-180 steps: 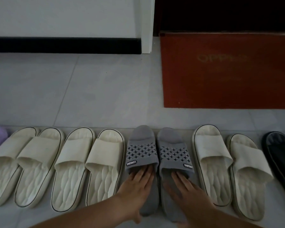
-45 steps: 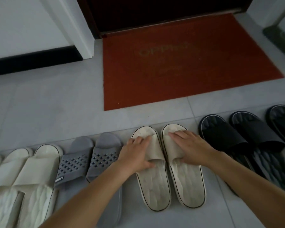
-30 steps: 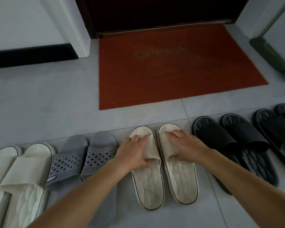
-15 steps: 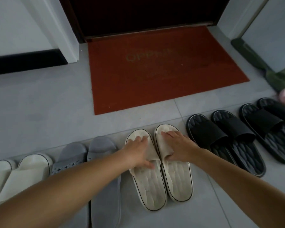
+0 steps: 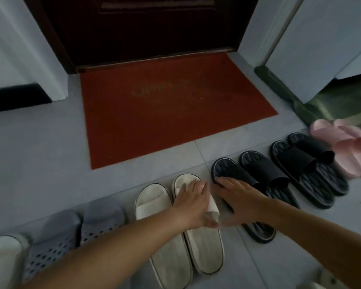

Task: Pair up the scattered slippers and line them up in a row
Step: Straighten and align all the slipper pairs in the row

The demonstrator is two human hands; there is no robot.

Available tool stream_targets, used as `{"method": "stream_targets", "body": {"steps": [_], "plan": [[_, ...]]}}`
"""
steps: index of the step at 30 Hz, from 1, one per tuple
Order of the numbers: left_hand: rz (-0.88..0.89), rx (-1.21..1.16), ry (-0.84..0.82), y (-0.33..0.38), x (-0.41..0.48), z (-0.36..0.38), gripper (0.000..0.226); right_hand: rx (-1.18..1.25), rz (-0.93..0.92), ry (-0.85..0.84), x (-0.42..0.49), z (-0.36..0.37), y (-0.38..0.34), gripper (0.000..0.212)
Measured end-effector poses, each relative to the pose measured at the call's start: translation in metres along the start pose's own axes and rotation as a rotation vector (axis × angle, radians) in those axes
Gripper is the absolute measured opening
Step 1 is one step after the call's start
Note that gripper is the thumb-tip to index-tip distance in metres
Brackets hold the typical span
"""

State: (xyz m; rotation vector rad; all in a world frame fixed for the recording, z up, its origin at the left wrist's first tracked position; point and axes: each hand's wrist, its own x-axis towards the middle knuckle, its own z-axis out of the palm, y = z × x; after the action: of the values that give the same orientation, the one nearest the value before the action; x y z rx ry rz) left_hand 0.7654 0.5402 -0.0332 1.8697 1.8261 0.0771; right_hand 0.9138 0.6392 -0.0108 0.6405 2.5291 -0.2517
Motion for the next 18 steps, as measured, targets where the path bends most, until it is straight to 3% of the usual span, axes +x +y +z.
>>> {"method": "stream_targets", "body": {"steps": [3, 6, 9, 13, 18], "plan": [[-0.018, -0.081, 0.060, 0.021, 0.029, 0.001, 0.106, -0.010, 0.057, -0.023, -0.018, 0.002, 0.056, 0.110], [-0.085, -0.161, 0.031, 0.050, 0.060, 0.011, 0.105, -0.023, 0.169, 0.029, -0.036, -0.001, 0.119, 0.104], [-0.178, -0.136, -0.015, 0.075, 0.094, 0.024, 0.105, -0.035, 0.267, -0.042, -0.037, -0.002, 0.169, 0.105], [-0.331, -0.021, 0.002, 0.087, 0.117, 0.033, 0.093, 0.031, 0.202, -0.205, -0.016, -0.001, 0.200, 0.106], [-0.351, 0.122, -0.023, 0.089, 0.123, 0.027, 0.097, 0.098, 0.095, -0.196, 0.002, 0.005, 0.208, 0.100]]}}
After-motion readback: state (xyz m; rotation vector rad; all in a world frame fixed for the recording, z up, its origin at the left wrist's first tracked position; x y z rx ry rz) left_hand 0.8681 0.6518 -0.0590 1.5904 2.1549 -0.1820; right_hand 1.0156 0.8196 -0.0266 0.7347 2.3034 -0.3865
